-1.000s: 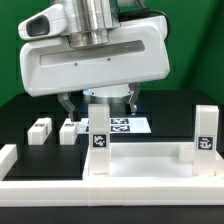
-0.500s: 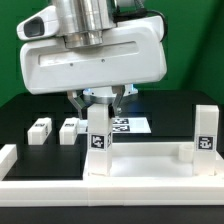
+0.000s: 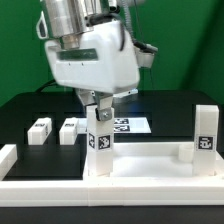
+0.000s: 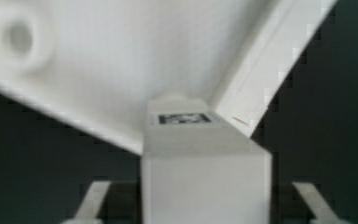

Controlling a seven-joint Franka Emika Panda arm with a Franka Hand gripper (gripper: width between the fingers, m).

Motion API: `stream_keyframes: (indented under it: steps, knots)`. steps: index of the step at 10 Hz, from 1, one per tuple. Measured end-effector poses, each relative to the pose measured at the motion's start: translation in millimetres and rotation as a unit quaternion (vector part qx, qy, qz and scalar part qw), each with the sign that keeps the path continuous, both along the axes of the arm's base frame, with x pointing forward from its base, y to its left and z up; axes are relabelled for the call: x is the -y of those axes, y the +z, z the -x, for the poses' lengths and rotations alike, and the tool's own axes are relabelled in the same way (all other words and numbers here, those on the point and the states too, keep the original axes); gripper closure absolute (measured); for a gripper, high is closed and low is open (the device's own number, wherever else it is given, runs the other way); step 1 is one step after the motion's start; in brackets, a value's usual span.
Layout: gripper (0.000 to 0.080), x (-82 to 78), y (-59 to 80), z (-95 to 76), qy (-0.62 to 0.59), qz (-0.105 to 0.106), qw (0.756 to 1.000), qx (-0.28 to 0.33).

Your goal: Assemble desk

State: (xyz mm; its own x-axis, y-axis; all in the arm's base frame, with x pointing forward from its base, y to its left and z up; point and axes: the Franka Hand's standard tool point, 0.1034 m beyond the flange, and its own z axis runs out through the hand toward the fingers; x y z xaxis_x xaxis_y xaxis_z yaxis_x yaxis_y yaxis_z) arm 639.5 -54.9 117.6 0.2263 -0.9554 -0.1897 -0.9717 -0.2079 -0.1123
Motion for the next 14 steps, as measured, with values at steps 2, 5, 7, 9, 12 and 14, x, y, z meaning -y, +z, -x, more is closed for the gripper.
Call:
stream_keyframes:
  steps: [2,5,7,9,12,14]
  knots:
    - [0.0499,-2.6,-0.3,0.0,-0.053,-0.007,0.999,-0.01]
    - [0.0432,-2.5,-2.9,2.4,0.09,0.015,0.996,0.009]
    - [0.0284,0.4,-10.6,8.6,0.263,0.019,0.964,0.034]
    - [0.018,0.9,-10.4,8.4,0.32,0.023,0.946,0.045]
    - [0.0151,2.8,-10.8,9.1,0.515,0.041,0.853,0.073]
    - [0.015,2.0,-11.2,9.3,0.542,0.042,0.836,0.078]
